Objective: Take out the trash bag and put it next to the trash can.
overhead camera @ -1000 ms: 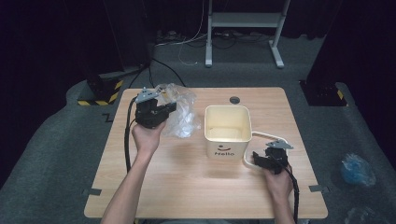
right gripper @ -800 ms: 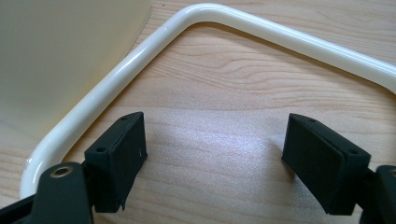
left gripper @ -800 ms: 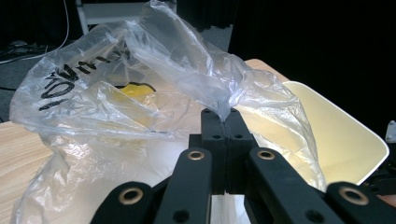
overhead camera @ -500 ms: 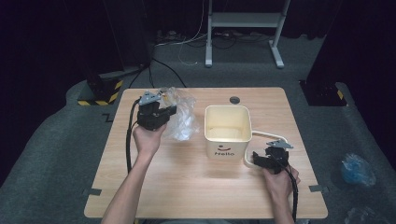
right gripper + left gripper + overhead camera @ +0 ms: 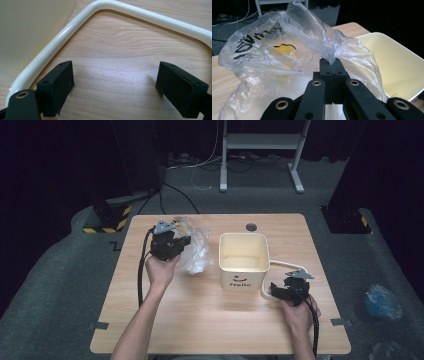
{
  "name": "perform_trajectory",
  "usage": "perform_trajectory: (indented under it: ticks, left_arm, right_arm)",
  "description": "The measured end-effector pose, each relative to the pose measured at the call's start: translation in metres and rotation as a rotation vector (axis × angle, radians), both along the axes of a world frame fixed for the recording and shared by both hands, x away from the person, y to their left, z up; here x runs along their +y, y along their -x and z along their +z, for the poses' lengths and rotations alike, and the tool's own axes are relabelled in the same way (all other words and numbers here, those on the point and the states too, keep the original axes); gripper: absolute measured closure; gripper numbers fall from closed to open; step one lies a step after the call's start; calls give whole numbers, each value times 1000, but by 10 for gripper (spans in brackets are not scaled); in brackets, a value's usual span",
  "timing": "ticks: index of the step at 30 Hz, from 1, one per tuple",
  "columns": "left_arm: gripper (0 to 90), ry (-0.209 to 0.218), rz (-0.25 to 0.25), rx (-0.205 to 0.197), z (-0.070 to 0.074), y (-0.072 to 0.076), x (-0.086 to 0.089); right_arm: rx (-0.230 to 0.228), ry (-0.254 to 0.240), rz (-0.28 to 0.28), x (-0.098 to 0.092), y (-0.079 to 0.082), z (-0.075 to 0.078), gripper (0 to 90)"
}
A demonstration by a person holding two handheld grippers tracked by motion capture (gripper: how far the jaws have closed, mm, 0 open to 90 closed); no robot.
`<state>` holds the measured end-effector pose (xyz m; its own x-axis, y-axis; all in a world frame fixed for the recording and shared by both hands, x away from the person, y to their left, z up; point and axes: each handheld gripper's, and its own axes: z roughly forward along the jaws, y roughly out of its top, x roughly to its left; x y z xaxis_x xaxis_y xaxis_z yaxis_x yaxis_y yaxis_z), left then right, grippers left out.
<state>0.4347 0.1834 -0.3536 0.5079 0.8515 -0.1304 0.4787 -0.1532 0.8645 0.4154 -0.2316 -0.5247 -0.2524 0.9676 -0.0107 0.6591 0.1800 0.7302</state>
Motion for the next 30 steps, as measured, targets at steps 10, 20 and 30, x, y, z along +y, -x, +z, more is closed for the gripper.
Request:
perform_trajectory:
  ticks: [10, 20, 30]
  left_arm:
    - [891, -23, 5, 15, -7, -7, -6]
    - [889, -43, 3, 27, -14, -14, -15]
    - [888, -56, 3, 41, -24, -19, -20]
  right_arm:
    - [0, 1, 1, 0, 0, 0, 144]
    - [0, 1, 1, 0, 0, 0, 144]
    - [0, 1, 1, 0, 0, 0, 144]
